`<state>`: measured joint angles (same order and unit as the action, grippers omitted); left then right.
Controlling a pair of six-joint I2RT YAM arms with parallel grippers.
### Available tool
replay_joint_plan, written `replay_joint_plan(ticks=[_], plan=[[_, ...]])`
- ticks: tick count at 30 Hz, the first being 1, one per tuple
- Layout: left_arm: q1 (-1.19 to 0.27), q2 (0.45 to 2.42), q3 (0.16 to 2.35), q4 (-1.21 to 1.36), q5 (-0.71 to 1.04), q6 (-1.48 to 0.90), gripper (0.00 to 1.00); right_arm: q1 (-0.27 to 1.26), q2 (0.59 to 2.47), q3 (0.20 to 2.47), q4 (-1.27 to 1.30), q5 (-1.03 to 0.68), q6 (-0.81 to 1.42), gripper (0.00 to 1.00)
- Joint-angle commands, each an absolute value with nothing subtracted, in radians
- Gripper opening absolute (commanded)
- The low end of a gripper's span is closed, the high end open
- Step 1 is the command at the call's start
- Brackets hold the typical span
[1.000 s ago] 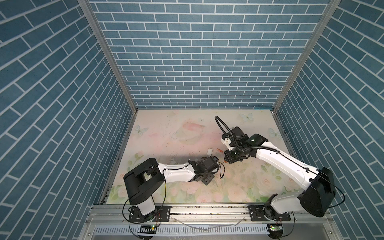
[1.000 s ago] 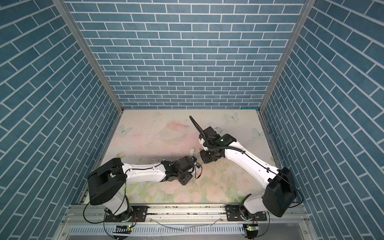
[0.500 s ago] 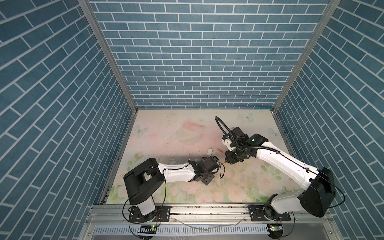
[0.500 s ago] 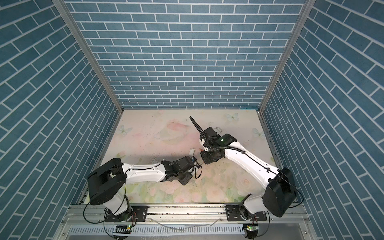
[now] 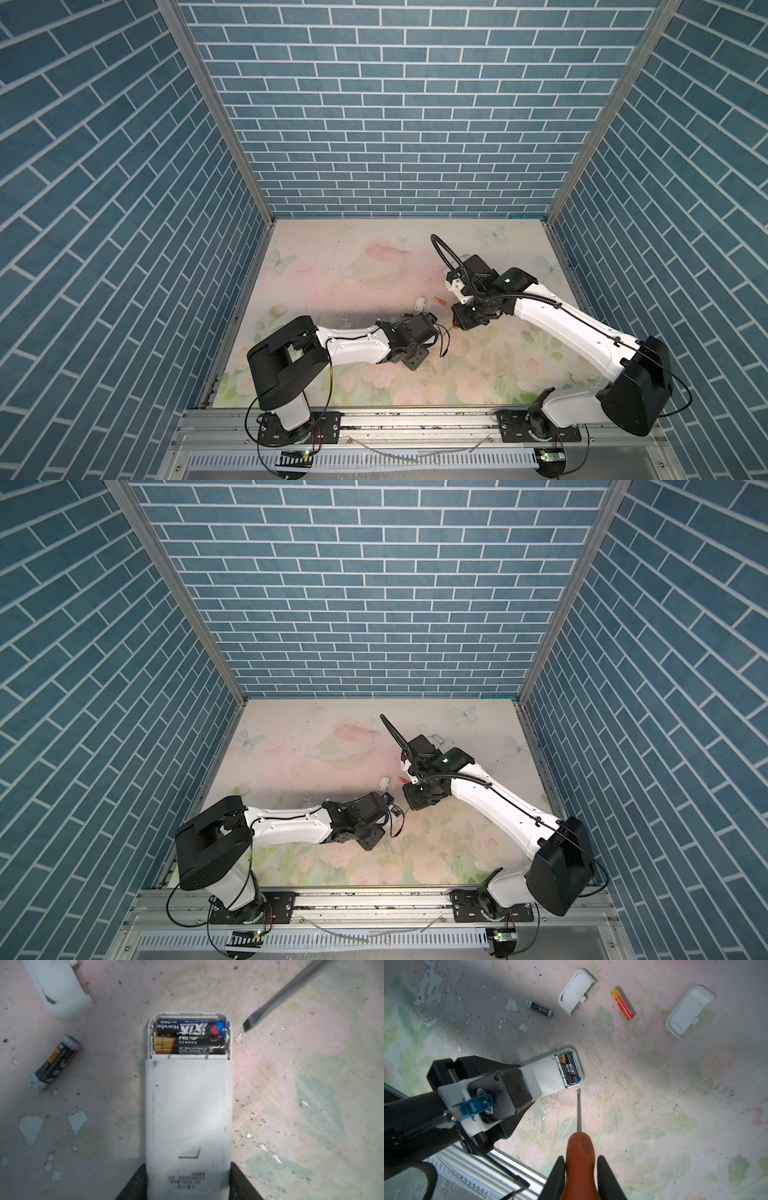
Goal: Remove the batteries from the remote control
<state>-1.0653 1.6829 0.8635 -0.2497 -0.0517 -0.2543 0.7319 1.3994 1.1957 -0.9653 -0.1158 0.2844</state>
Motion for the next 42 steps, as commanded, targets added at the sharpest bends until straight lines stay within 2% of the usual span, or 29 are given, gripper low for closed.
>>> replay_joint_plan(ticks=[1, 29, 42], plan=[[-1.092, 1.773, 0.804, -0.327, 0.035, -0.245, 0.35, 0.729, 1.381, 1.189, -0.982, -0.107, 0.309, 0.0], [-1.091, 1.776, 0.799, -0.317, 0.04, -0.249, 0.35, 0.729, 1.437, 1.29, -0.973, -0.112, 0.277, 0.0], [-1.091, 1.776, 0.799, -0.316, 0.041, -0.249, 0.35, 0.728, 1.442, 1.267, -0.971, -0.12, 0.276, 0.0]])
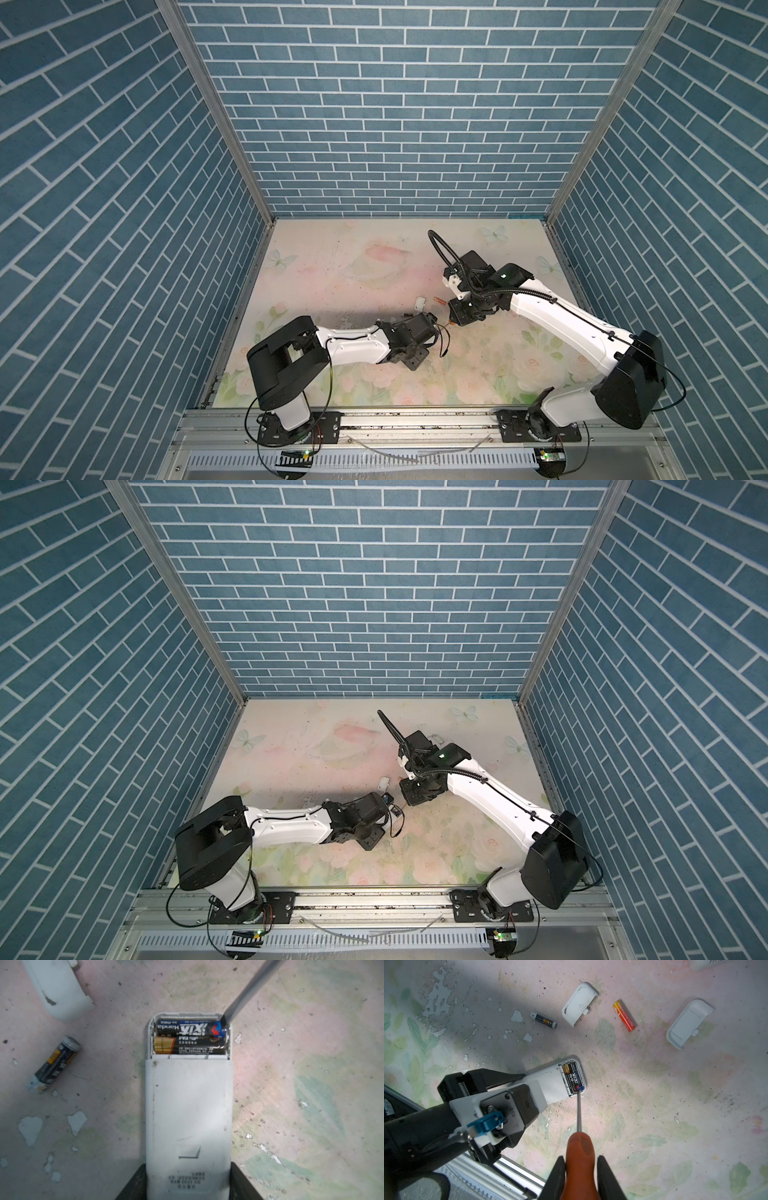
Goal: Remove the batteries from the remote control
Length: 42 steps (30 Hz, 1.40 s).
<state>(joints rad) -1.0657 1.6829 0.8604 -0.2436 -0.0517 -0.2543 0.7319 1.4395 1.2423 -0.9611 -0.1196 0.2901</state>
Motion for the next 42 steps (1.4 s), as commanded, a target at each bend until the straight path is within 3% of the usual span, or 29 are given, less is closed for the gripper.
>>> replay_joint_plan(ticks=[1, 42], plan=[[-1.091, 1.776, 0.799, -0.318, 0.04, -0.249, 0.35, 0.729, 1.443, 1.266, -0.973, -0.117, 0.273, 0.0], [-1.092, 1.778, 0.8, -0.319, 0.038, -0.25, 0.35, 0.714, 1.428, 1.211, -0.989, -0.126, 0.278, 0.0]])
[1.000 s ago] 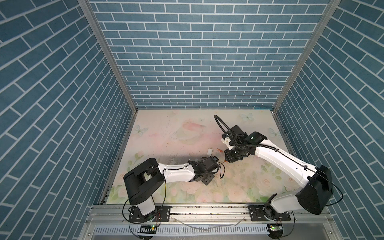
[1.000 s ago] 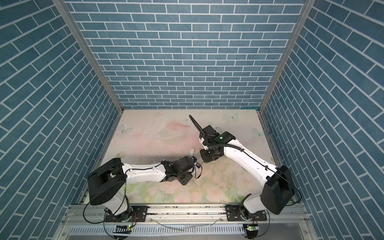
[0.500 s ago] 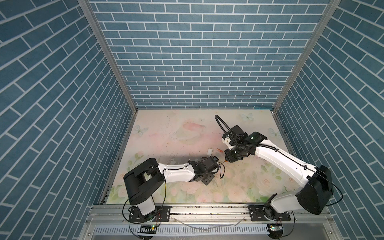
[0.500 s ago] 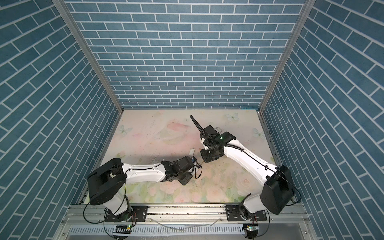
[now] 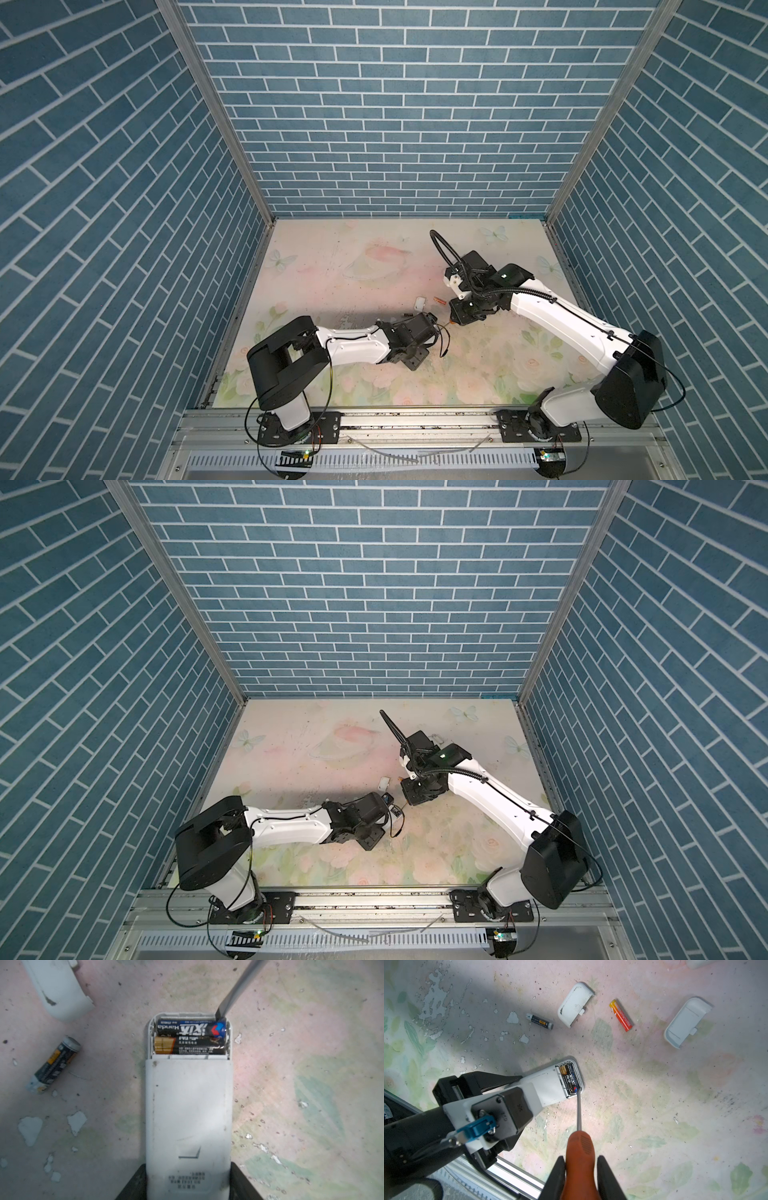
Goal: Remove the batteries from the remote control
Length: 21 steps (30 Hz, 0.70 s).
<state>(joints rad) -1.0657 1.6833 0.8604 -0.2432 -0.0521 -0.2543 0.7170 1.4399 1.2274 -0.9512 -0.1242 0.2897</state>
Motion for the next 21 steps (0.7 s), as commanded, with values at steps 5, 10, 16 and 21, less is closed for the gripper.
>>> replay_joint_plan(ticks=[5, 10, 16, 21], plan=[[-1.092, 1.778, 0.8, -0.319, 0.037, -0.25, 0.35, 0.714, 1.424, 1.213, -0.999, -0.127, 0.283, 0.0], [-1.091, 1.779, 0.801, -0.317, 0.038, -0.251, 0.35, 0.714, 1.425, 1.211, -0.999, -0.136, 0.284, 0.0], [-1.092, 1.782, 0.802, -0.315, 0.038, -0.252, 0.35, 0.713, 1.424, 1.209, -1.001, -0.142, 0.286, 0.0], [-1.092, 1.781, 0.802, -0.313, 0.037, -0.253, 0.35, 0.714, 1.423, 1.205, -1.002, -0.15, 0.29, 0.0]])
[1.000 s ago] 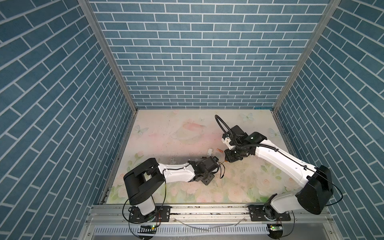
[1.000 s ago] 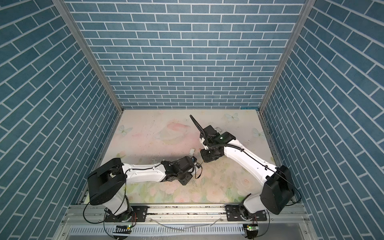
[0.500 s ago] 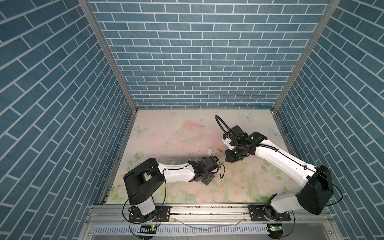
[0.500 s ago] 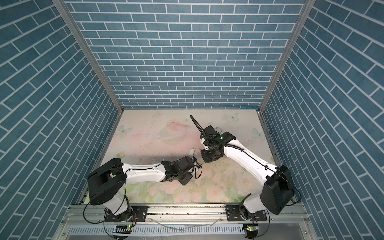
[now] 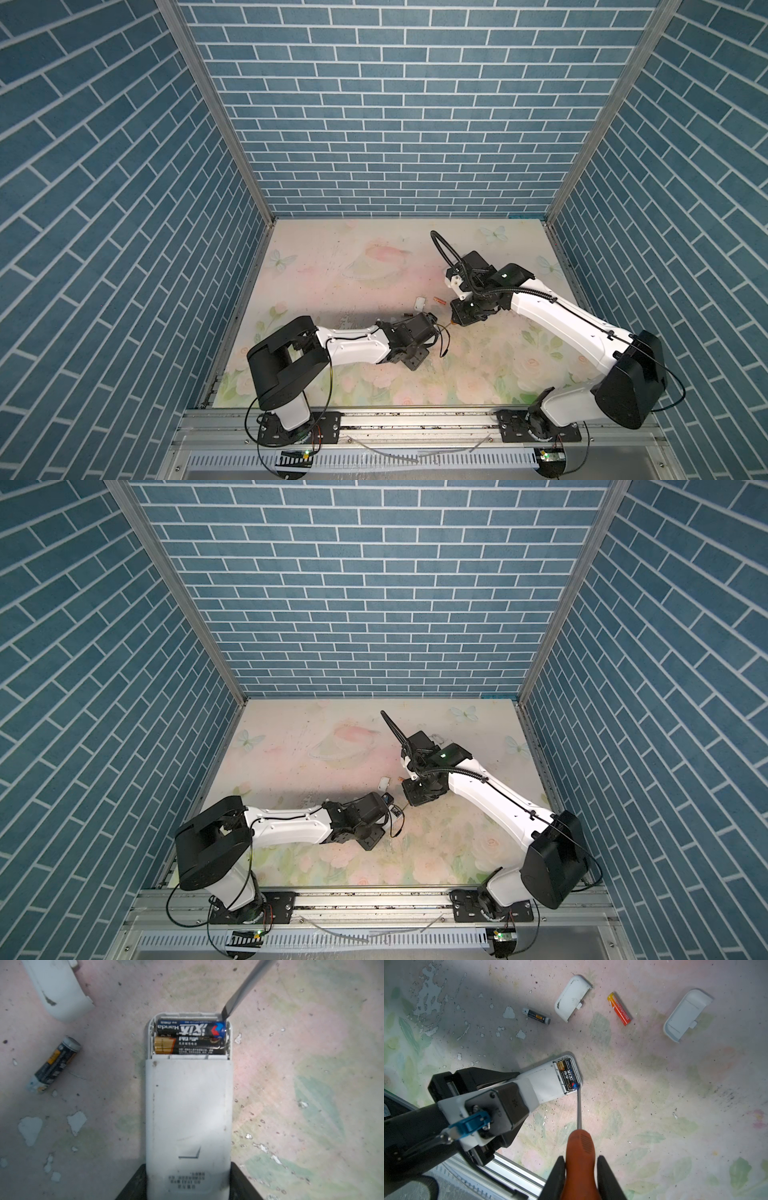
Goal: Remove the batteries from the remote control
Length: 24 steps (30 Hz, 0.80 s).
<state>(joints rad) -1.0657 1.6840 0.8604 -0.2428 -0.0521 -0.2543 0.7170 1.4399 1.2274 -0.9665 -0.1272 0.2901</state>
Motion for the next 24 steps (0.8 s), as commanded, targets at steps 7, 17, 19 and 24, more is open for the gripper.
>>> replay_joint_plan(ticks=[7, 17, 19, 24], plan=[[-1.092, 1.782, 0.8, -0.307, 0.037, -0.255, 0.35, 0.714, 1.417, 1.205, -1.011, -0.153, 0.295, 0.0], [-1.091, 1.79, 0.806, -0.303, 0.038, -0.253, 0.35, 0.714, 1.409, 1.209, -1.03, -0.157, 0.298, 0.0], [-1.092, 1.792, 0.81, -0.304, 0.038, -0.25, 0.35, 0.714, 1.408, 1.211, -1.032, -0.158, 0.297, 0.0], [-1.092, 1.79, 0.809, -0.305, 0.038, -0.253, 0.35, 0.715, 1.413, 1.221, -1.043, -0.161, 0.295, 0.0]])
